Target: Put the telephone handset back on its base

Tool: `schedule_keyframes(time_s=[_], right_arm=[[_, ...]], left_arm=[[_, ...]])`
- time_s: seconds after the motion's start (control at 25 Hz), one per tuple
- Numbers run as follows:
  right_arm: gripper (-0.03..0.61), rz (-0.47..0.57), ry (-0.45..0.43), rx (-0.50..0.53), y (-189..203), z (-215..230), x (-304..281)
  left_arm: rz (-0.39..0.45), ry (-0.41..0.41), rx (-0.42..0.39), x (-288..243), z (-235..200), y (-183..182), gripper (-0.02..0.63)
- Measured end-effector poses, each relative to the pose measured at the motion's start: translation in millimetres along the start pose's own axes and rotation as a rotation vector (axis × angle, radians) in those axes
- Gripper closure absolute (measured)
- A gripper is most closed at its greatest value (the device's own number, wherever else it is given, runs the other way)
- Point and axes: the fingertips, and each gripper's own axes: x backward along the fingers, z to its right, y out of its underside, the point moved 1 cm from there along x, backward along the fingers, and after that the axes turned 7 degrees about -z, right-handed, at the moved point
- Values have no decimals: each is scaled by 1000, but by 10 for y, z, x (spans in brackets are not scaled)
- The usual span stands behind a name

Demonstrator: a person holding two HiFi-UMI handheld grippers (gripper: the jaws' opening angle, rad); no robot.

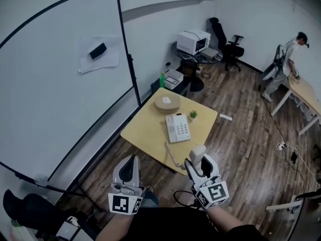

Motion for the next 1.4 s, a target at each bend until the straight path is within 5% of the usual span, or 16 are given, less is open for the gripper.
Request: schedule_keyframes(time_s=[0.8, 1.4], right_arm=[[345, -101, 170, -3, -146, 185, -1855], [345, -174, 271, 26, -109, 347, -2694]], left_arm=[[28, 212, 105, -1715, -1368, 408, 614], [1, 283, 195, -2321, -1979, 848, 614]])
